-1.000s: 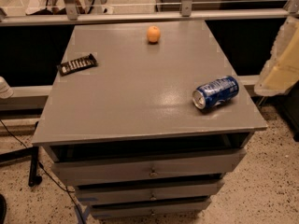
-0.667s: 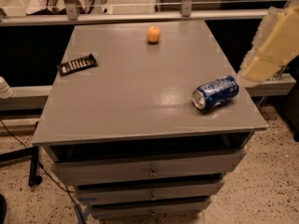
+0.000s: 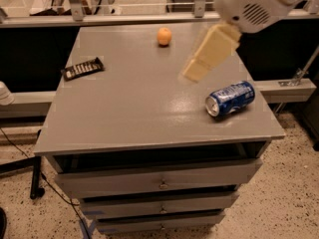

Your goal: Move rxbar chocolate near orange

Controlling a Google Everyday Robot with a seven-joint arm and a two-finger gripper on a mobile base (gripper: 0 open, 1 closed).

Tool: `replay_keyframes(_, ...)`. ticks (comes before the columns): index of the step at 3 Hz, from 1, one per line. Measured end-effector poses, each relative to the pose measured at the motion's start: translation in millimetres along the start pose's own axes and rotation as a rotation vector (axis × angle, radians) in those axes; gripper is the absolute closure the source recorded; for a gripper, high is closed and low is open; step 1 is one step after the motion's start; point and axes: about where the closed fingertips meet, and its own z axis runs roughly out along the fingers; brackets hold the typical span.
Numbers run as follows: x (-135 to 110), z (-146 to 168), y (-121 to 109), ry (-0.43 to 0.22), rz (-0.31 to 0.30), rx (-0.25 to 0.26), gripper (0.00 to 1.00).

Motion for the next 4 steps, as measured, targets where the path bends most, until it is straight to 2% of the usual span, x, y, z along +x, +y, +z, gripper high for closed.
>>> replay_keyframes(2,-14.5,98.5,-16.0,-0.179,0.144,-0.061,0.0)
replay_keyframes(3,-36.7,135.8,-19.7,-0.274,0.221,-0.081,0.0)
replay_keyframes(4,-58.8,160.5,-13.4,-0.322,0.268,-0.109,0.0)
